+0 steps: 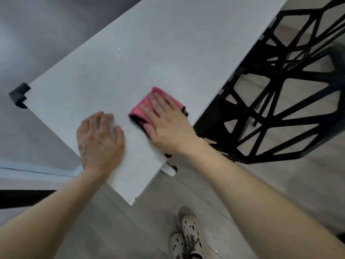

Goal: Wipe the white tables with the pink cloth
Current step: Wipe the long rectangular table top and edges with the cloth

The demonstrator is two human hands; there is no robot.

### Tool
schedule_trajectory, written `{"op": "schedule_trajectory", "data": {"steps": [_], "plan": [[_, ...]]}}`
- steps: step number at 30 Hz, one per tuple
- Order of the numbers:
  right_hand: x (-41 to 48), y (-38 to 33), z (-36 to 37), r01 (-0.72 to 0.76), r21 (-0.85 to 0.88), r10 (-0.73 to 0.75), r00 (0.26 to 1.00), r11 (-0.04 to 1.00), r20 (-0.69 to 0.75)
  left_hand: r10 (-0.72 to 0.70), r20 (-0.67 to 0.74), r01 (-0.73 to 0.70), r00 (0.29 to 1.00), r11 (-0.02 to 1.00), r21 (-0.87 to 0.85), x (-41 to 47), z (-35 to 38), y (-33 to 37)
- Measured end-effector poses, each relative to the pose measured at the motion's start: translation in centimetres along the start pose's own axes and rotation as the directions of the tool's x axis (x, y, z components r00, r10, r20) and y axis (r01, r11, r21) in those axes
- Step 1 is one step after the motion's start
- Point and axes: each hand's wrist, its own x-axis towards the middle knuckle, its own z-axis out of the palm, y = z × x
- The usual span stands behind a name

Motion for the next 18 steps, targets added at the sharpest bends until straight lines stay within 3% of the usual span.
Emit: {"op": "schedule_trajectory", "data": {"steps": [2, 3, 4, 5, 6, 7, 8, 9, 11, 12, 13, 14, 15, 16, 18], "plan": [[-1.4, -0.3, -0.5, 0.343, 0.059, -0.344, 0.939, 0.938, 0.012, 0.007, -0.001, -0.007, 1.0, 1.0, -0.003, -0.1, -0.2, 0.1], [-0.7, 2.2, -1.1, 0.366, 0.039, -0.365, 0.931, 0.93, -0.016, 0.008, -0.001, -0.008, 1.0, 1.0, -0.004, -0.1, -0.2, 0.2], [0.4, 5.5, -1.7, 0.264, -0.003, -0.264, 0.964, 0.964, -0.006, 0.008, 0.001, -0.008, 1.0, 1.0, -0.007, -0.1, -0.2, 0.2], [1.6, 9.0, -2.4, 0.047, -0.05, -0.046, 0.999, 0.998, 0.009, 0.006, 0.001, -0.006, 1.0, 1.0, -0.01, -0.1, -0.1, 0.2], [2.4, 11.8, -3.3, -0.225, -0.053, 0.225, 0.974, 0.973, 0.001, 0.007, -0.002, -0.007, 1.0, 1.0, -0.011, 0.0, -0.1, 0.2], [3.2, 12.9, -3.5, -0.43, -0.037, 0.43, 0.903, 0.902, -0.014, 0.008, -0.005, -0.008, 1.0, 1.0, -0.01, 0.1, 0.0, 0.1], [4.0, 11.5, -3.2, -0.531, -0.031, 0.531, 0.847, 0.847, -0.017, 0.005, -0.006, -0.005, 1.0, 1.0, -0.009, 0.1, 0.0, 0.0], [4.3, 8.6, -2.4, -0.492, -0.036, 0.491, 0.871, 0.87, -0.019, 0.002, -0.001, -0.002, 1.0, 1.0, -0.012, 0.0, 0.0, -0.1], [3.1, 1.7, -1.3, -0.072, -0.007, 0.073, 0.994, 0.997, 0.078, 0.006, 0.002, -0.006, 1.0, 1.0, -0.022, -0.2, -0.2, -0.1], [2.1, -0.3, -1.0, 0.162, 0.046, -0.166, 0.977, 0.986, 0.134, 0.01, 0.0, -0.01, 1.0, 1.0, -0.029, -0.2, -0.3, -0.1], [2.0, -0.2, -1.1, 0.298, 0.053, -0.303, 0.94, 0.953, 0.158, 0.01, -0.002, -0.01, 1.0, 0.999, -0.035, -0.1, -0.3, -0.1], [2.9, 1.6, -1.5, 0.311, 0.049, -0.315, 0.936, 0.949, 0.158, 0.005, -0.001, -0.005, 1.0, 0.999, -0.042, -0.1, -0.3, -0.2], [4.4, 4.2, -1.9, 0.201, 0.023, -0.202, 0.969, 0.979, 0.145, -0.008, 0.004, 0.008, 1.0, 0.999, -0.047, -0.1, -0.3, -0.1], [6.1, 7.2, -2.3, -0.01, -0.018, 0.011, 0.994, 1.0, 0.106, -0.021, 0.008, 0.022, 1.0, 0.999, -0.048, -0.3, -0.3, 0.1], [9.0, 10.4, -2.5, -0.418, -0.028, 0.419, 0.908, 0.908, 0.019, -0.024, 0.004, 0.024, 1.0, 0.999, -0.022, -0.3, -0.4, 0.3]]}}
